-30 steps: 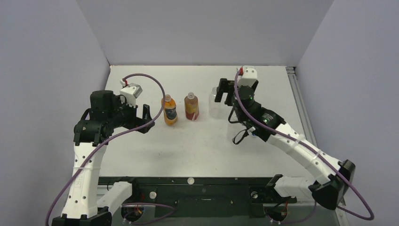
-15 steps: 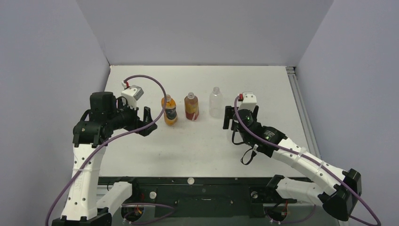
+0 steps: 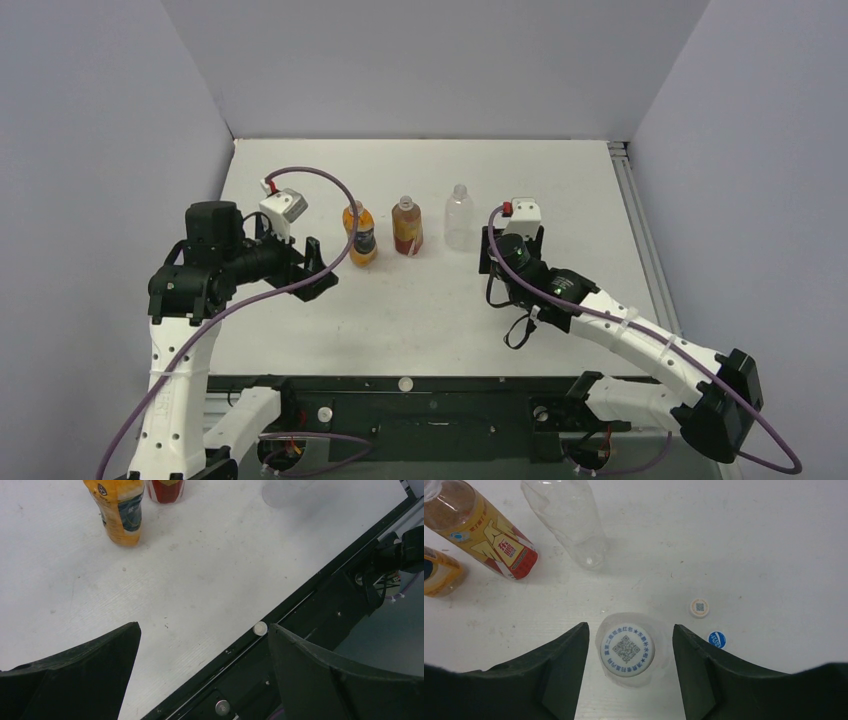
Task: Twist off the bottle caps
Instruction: Pick up the plastic bottle at the center of the board, then unscrew the bottle cap from the plastic bottle.
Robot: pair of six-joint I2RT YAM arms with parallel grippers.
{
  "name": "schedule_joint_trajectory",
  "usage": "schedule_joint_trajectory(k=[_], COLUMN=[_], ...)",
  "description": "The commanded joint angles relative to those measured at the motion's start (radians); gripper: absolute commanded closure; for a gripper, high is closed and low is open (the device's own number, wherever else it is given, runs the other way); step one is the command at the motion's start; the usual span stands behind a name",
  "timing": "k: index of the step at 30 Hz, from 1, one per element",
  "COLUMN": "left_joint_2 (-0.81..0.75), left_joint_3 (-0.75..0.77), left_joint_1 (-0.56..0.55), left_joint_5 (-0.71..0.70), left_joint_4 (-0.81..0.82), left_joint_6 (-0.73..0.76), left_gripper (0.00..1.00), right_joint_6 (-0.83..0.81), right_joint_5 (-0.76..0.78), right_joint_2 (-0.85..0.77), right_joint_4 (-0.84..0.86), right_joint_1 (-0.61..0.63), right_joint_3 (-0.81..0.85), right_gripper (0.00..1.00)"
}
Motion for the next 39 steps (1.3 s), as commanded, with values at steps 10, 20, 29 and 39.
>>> schedule_joint_trajectory(k=[10,20,29,39], left_joint_2=[0.028,-0.004,-0.068,-0.109], left_joint_3=[0.099,0.124,0.042,0.009], left_joint_1=[-0.01,-0.012,-0.012,-0.017], left_joint_5=[0.068,0.122,0.326,0.362], left_joint_4=[-0.109,-0.247,-0.187,-0.109], left_joint_6=[0.118,0.224,0.212,0.192], left_gripper=[0.03,0.03,0.03,0.03], right_joint_6=[-0.032,-0.01,0.013,0.021], right_joint_5=[0.05,0.039,0.0,-0.007], right_joint_2=[-0.004,-0.076,-0.019,0.142], right_joint_4=[0.057,0.024,-0.018,0.01], right_joint_1=[0.026,0.122,0.355,0.535], right_joint_3=[-0.002,0.046,0.29,0.539], right_gripper=[0.68,0.74,0.74,0.73])
